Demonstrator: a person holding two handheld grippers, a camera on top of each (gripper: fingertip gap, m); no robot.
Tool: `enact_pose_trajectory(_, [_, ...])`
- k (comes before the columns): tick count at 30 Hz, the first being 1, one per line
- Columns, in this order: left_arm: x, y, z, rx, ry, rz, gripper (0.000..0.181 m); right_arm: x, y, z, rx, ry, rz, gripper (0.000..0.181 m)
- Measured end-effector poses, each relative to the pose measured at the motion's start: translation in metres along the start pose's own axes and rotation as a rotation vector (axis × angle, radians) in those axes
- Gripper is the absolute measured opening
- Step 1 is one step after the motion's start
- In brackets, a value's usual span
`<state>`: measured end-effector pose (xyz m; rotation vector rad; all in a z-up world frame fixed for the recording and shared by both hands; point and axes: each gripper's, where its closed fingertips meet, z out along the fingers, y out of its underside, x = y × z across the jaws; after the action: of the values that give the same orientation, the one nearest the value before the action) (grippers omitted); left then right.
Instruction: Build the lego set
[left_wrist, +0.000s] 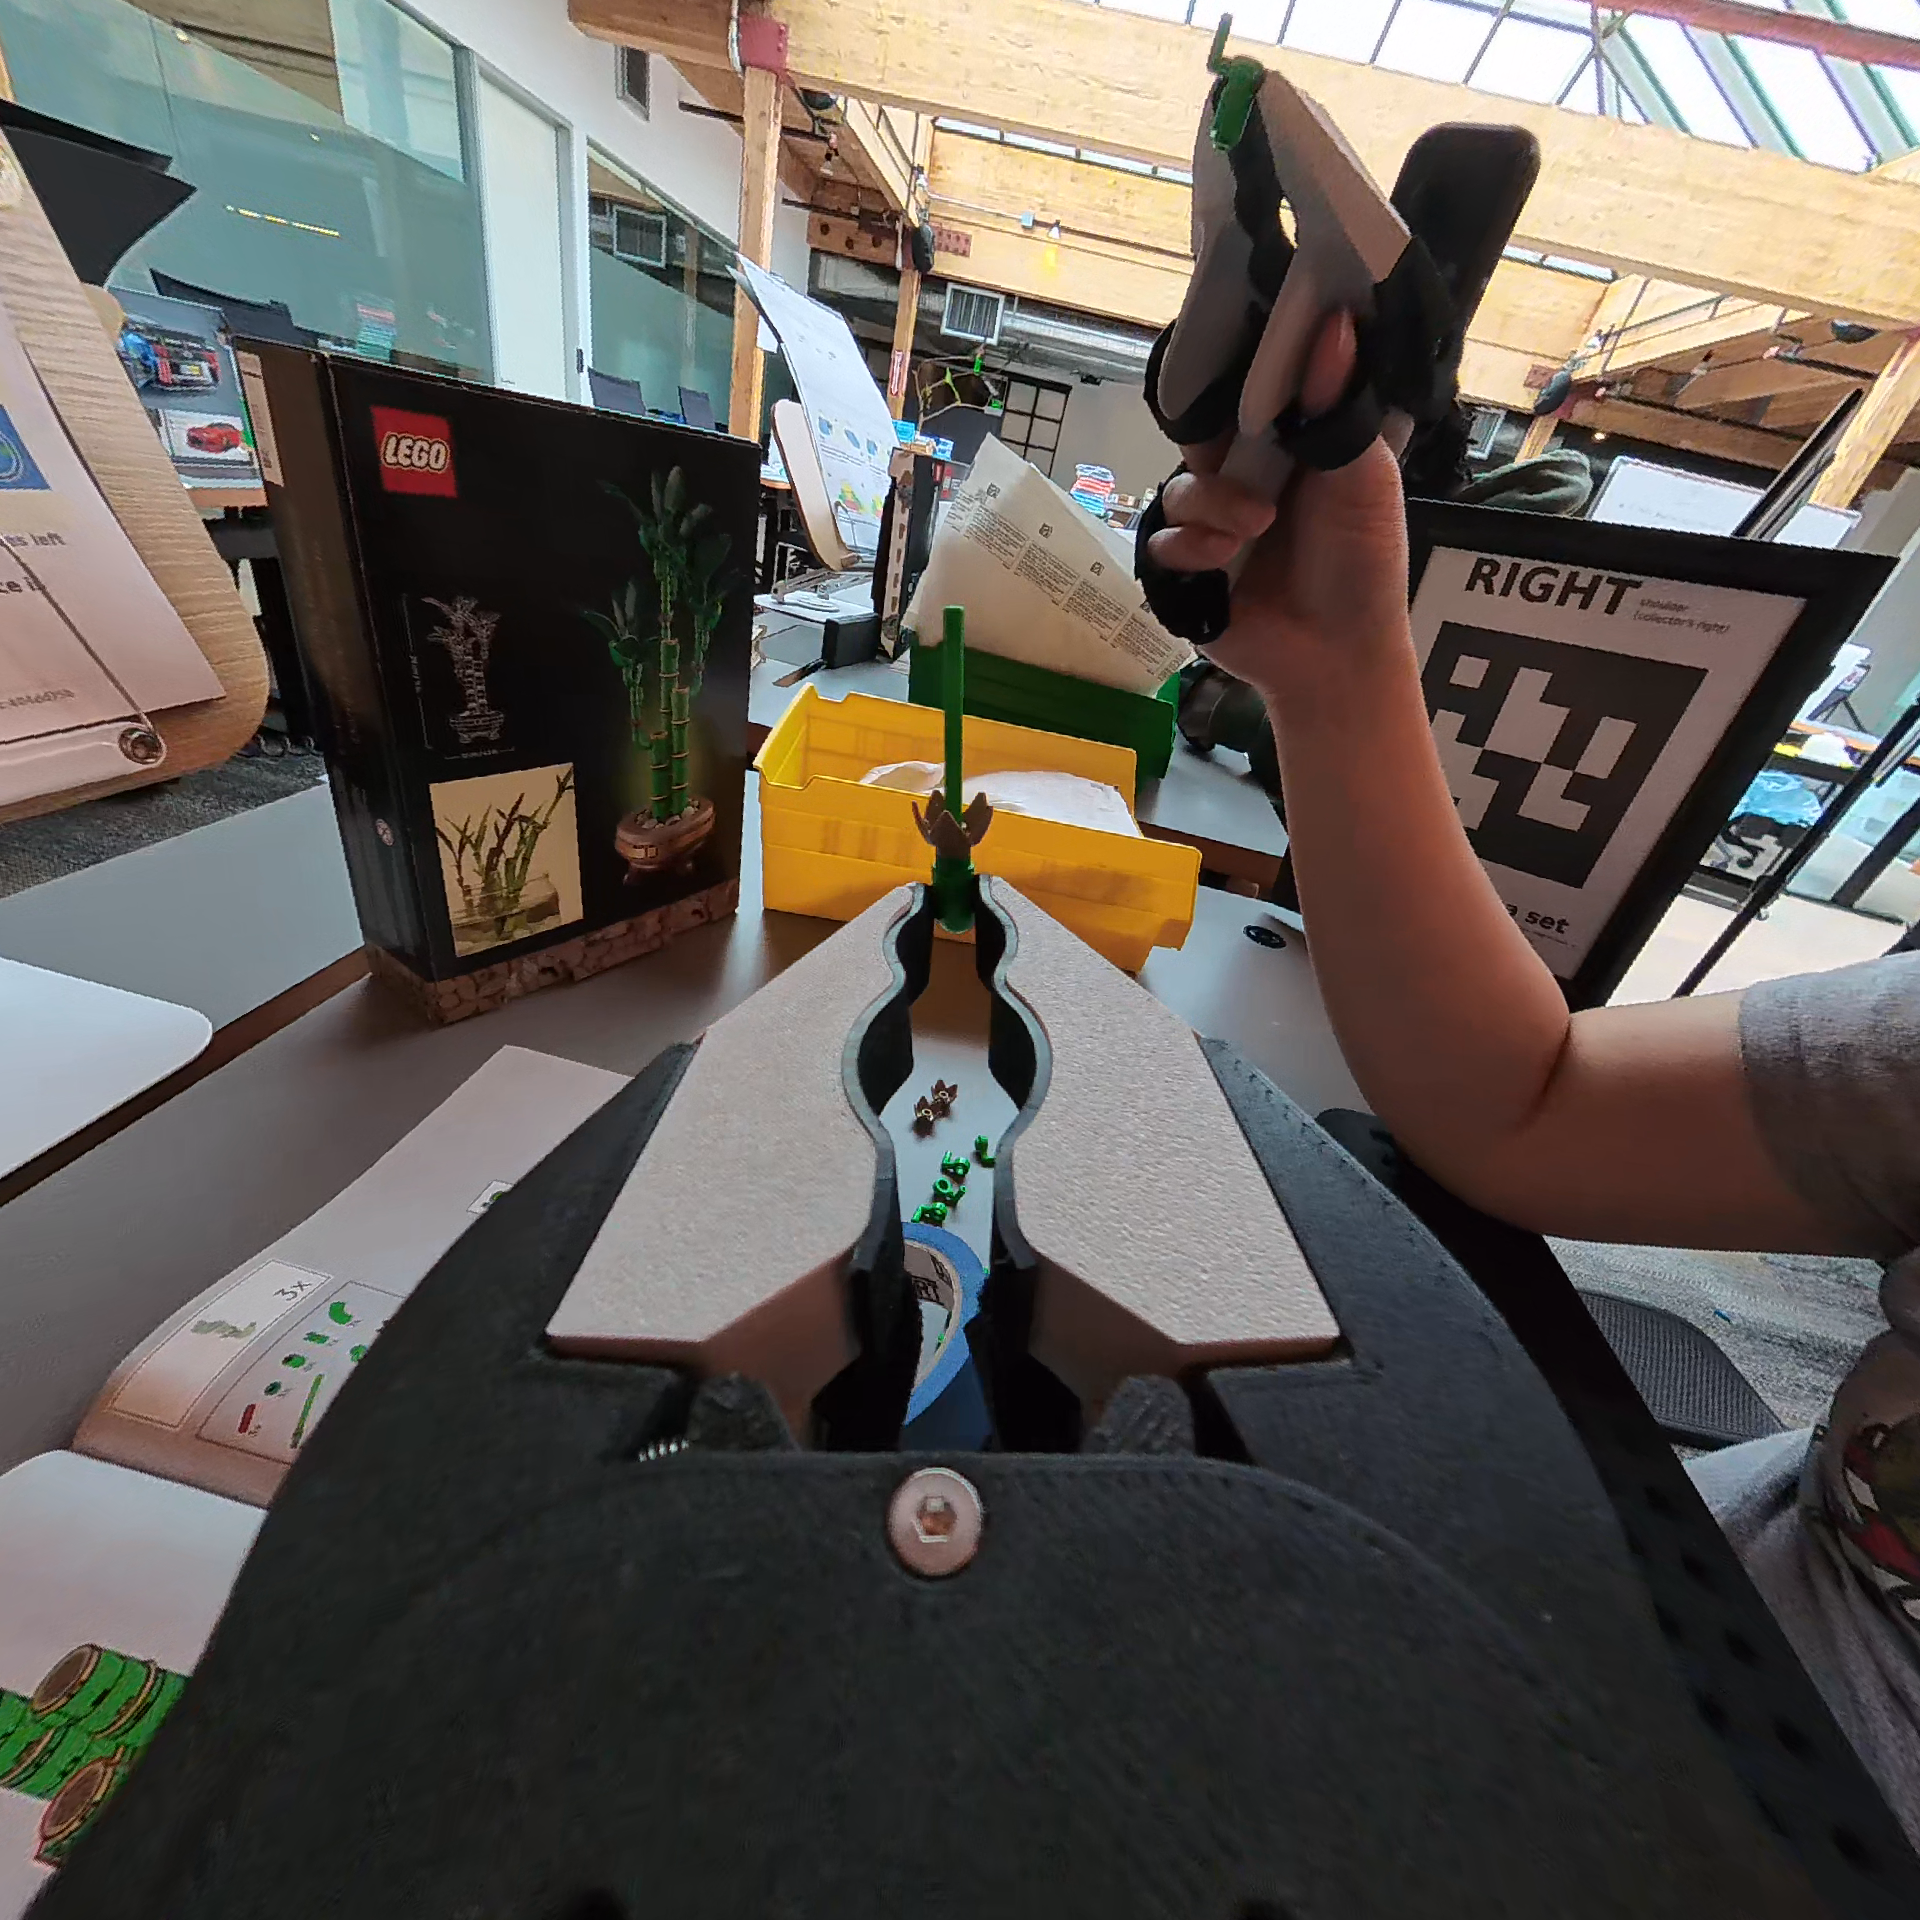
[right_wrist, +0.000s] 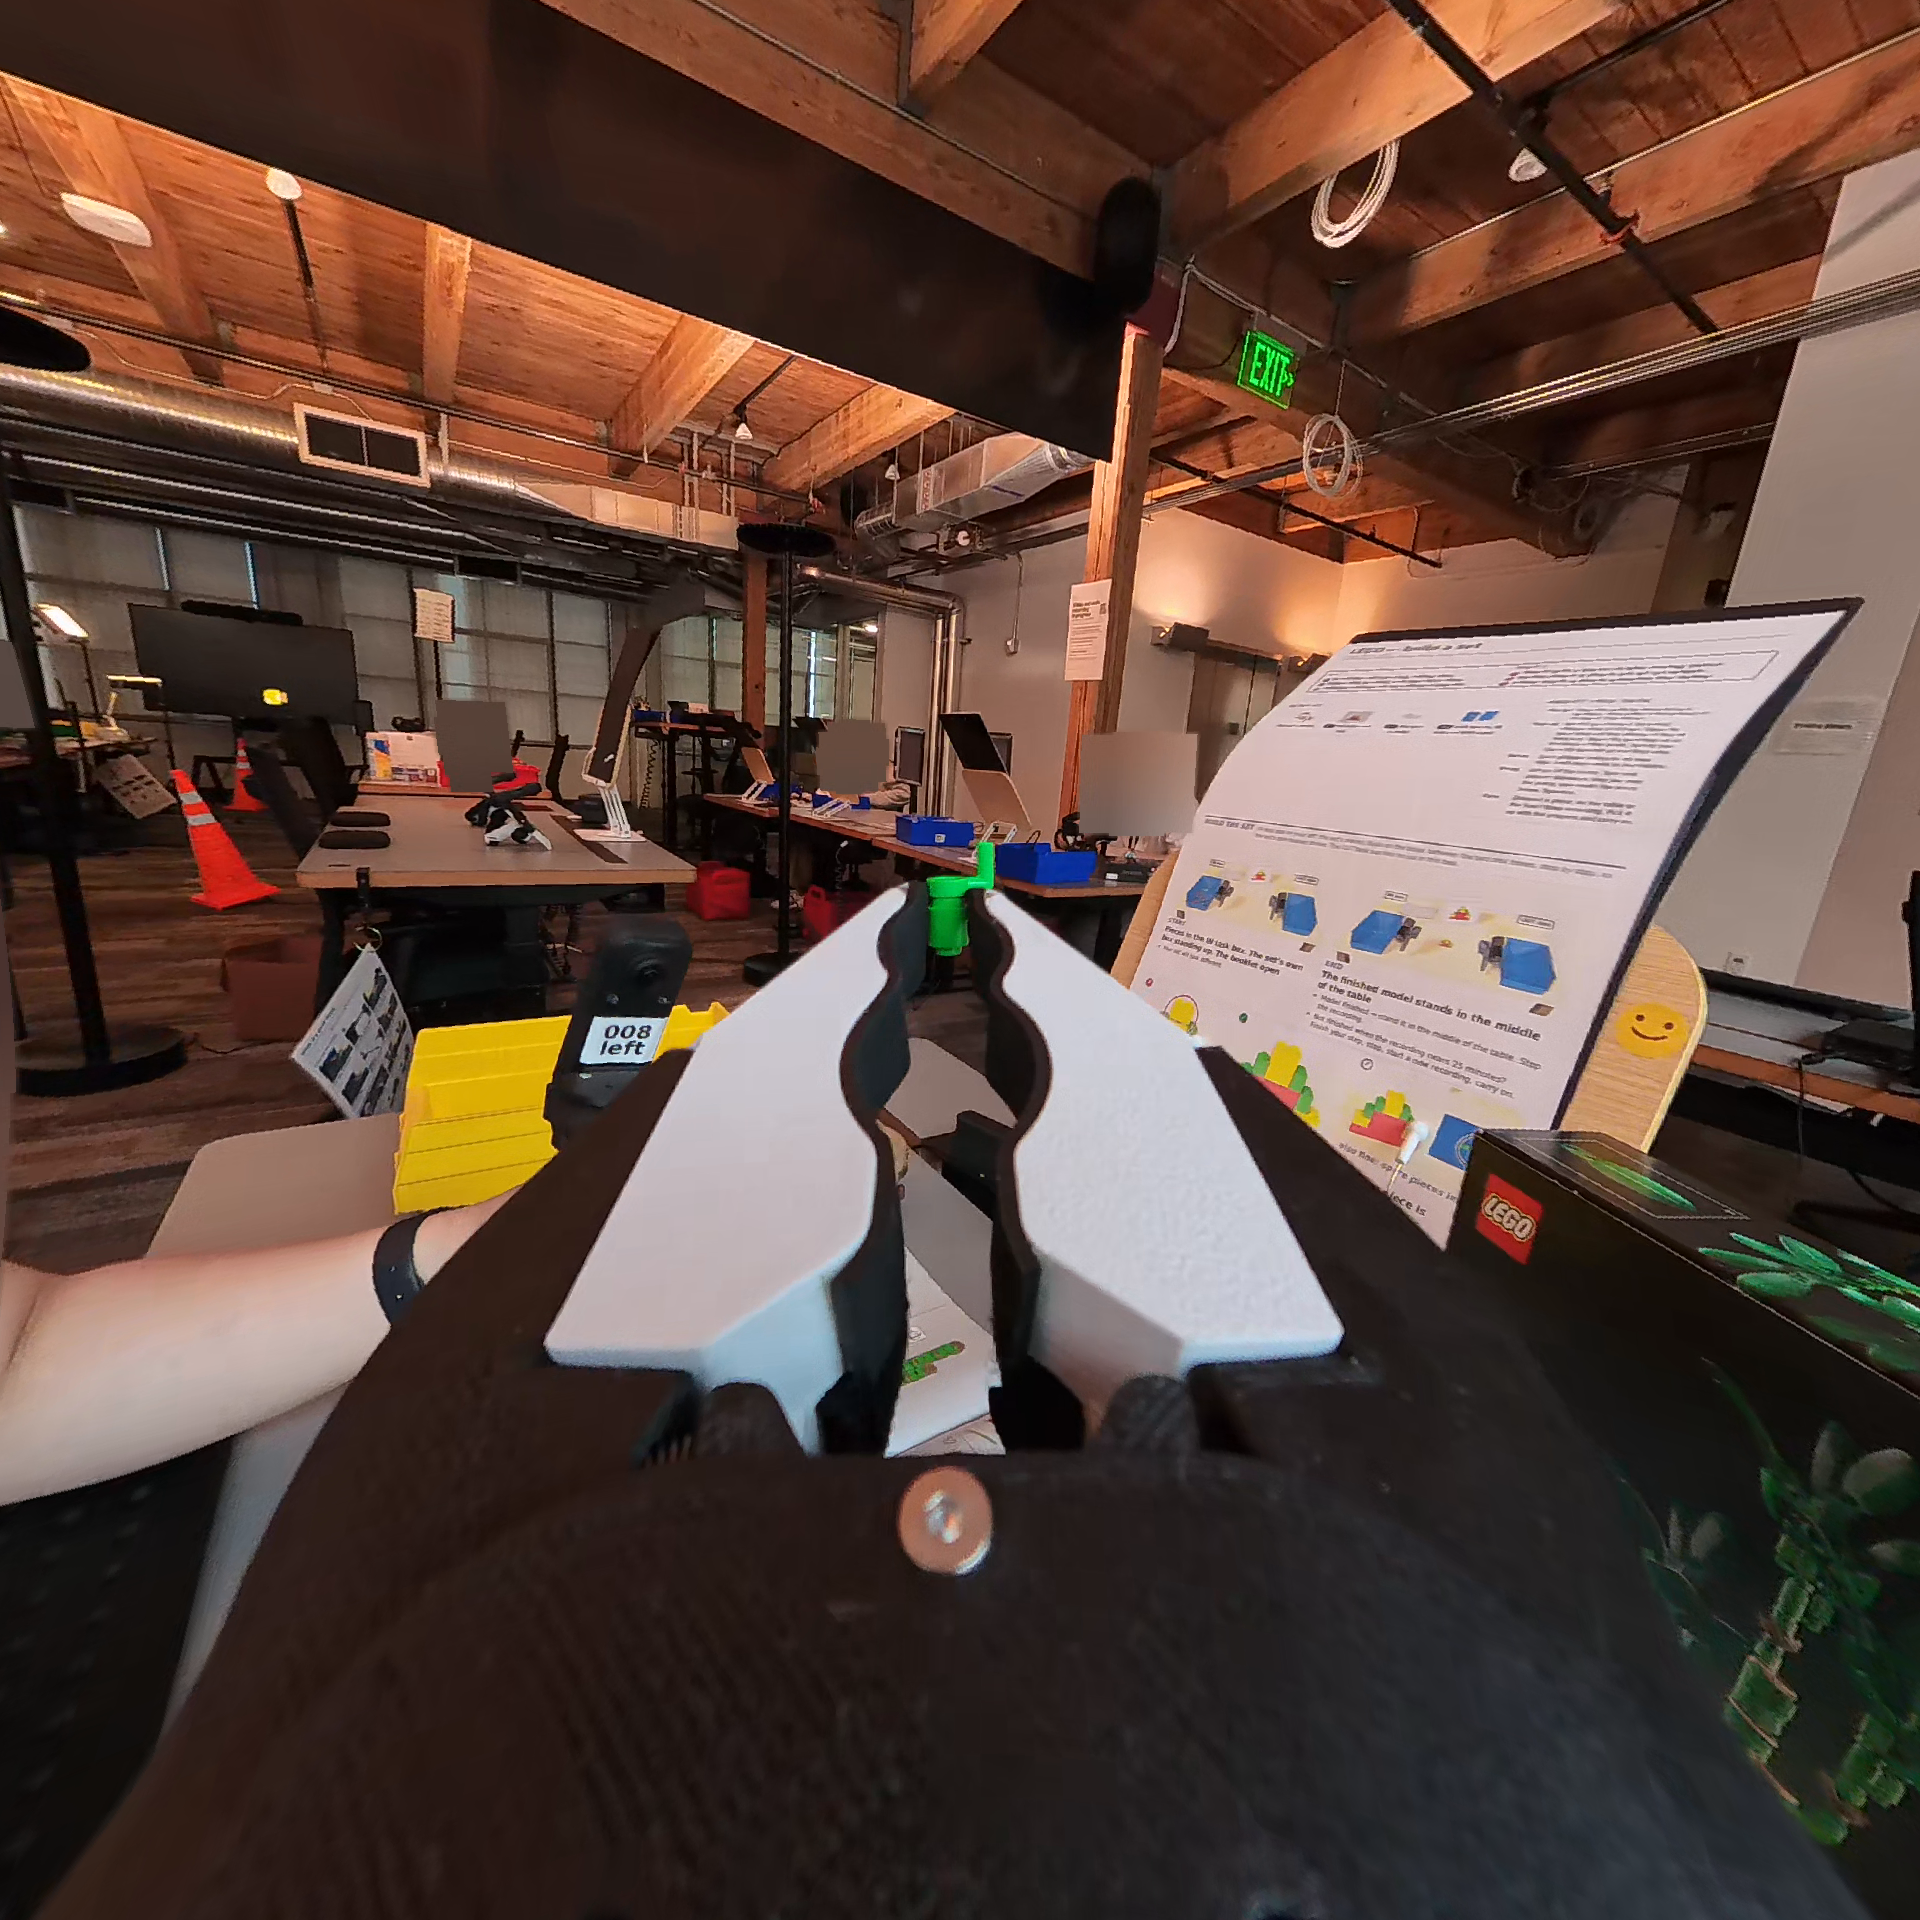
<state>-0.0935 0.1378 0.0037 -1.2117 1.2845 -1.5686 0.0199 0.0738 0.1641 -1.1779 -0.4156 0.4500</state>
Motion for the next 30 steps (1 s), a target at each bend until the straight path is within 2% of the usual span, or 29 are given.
enact_pose_trajectory(21, [-0.004,0.003,0.0,-0.025,-0.04,0.038,0.005,-0.002,0.007,0.008,-0.068,0.058,-0.087,0.004])
enact_pose_trajectory(30, [-0.004,0.002,0.0,-0.019,-0.049,0.043,0.005,-0.006,0.008,0.012,-0.051,0.023,-0.057,0.005])
